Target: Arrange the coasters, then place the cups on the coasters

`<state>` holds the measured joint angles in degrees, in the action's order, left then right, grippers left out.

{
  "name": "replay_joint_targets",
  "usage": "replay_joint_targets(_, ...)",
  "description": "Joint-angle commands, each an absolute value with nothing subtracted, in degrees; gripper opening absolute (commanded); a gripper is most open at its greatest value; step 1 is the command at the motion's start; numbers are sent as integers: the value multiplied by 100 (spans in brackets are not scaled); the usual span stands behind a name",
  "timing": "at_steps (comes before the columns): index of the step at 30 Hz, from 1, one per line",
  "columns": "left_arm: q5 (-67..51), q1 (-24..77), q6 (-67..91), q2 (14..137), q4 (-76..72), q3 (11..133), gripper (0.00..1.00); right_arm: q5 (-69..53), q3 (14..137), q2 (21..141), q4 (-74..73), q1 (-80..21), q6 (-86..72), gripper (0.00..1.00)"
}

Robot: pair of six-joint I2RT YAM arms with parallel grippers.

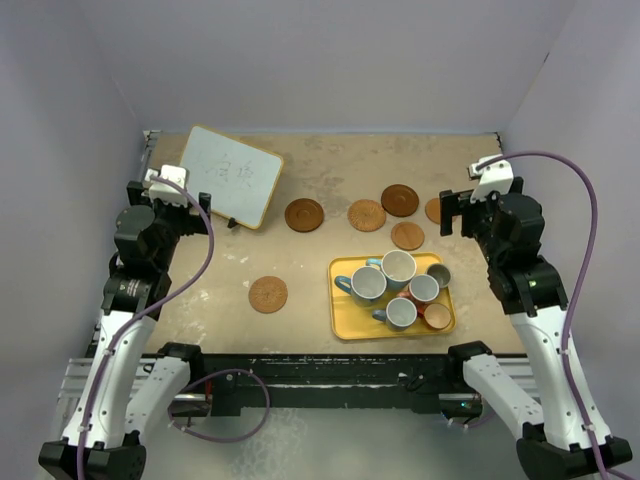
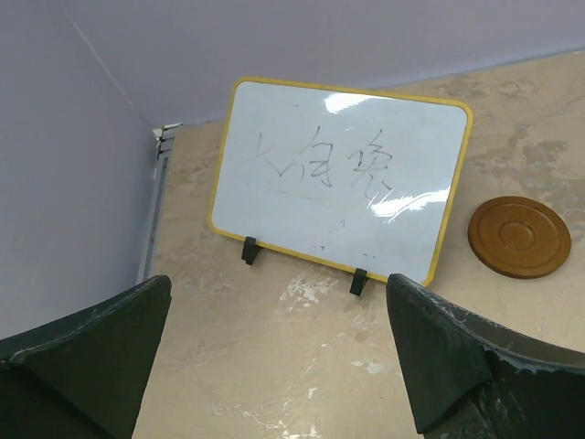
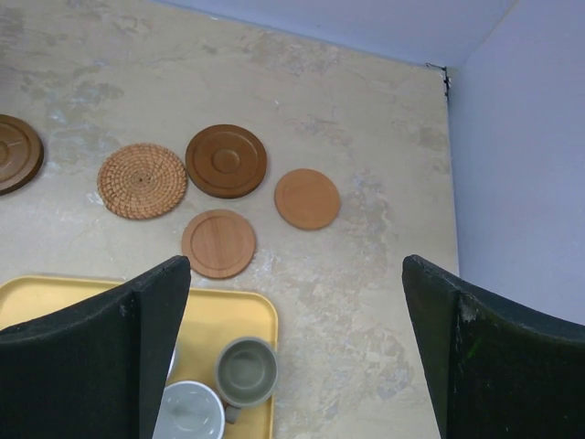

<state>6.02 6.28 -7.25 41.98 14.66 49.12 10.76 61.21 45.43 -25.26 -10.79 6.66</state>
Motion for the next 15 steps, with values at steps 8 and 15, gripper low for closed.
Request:
replay_joint_targets(8, 134, 517, -850, 4075, 1393, 4836, 98, 605, 6029, 4449, -2392, -1029, 747, 100)
replay_joint_targets(15, 95, 499, -795, 4079, 1305, 4781, 98, 379, 6164, 4606, -2549, -1015, 838, 100)
